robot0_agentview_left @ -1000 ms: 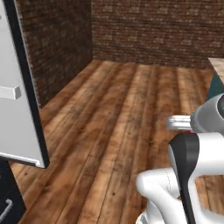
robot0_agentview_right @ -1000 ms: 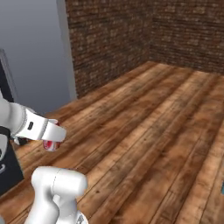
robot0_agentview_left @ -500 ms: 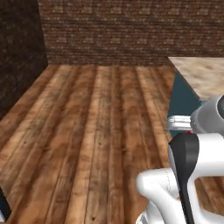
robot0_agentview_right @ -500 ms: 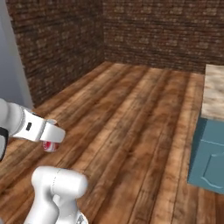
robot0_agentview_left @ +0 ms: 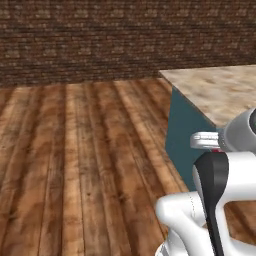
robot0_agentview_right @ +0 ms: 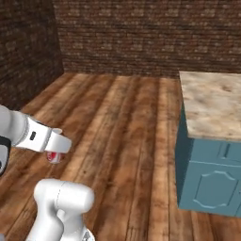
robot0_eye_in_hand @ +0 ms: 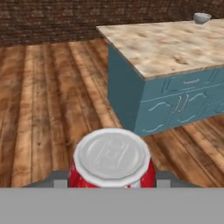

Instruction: Open the fridge, grab two sodas, and place both sodas inside the bowl with ice on the dining counter.

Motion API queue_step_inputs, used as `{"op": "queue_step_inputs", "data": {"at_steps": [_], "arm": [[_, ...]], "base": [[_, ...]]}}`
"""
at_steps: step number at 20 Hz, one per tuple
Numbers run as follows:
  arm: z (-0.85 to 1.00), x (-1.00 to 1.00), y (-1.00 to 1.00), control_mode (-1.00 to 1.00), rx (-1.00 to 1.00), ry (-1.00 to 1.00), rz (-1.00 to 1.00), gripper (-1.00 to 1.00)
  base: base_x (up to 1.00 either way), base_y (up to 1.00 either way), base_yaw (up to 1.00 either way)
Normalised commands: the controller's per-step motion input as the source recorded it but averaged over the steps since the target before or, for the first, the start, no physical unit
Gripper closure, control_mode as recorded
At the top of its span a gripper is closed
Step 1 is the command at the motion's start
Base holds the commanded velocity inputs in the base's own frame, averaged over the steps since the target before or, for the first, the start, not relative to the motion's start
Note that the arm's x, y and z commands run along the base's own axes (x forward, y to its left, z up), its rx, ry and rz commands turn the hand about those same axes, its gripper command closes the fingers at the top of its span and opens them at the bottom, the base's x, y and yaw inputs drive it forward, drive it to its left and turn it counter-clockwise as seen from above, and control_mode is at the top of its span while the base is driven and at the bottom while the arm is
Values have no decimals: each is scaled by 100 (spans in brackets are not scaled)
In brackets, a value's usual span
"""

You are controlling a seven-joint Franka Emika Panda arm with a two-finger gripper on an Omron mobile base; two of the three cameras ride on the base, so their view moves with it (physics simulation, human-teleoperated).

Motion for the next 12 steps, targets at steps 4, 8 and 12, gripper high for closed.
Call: {"op": "queue_step_inputs", "data": {"at_steps": [4, 8, 12], "arm": [[0, 0, 0, 100, 0, 0, 0, 100], [0, 0, 0, 100, 0, 0, 0, 100], [0, 0, 0, 100, 0, 0, 0, 100]], "base": [[87, 65, -45], [84, 85, -39], [88, 90, -36]]}}
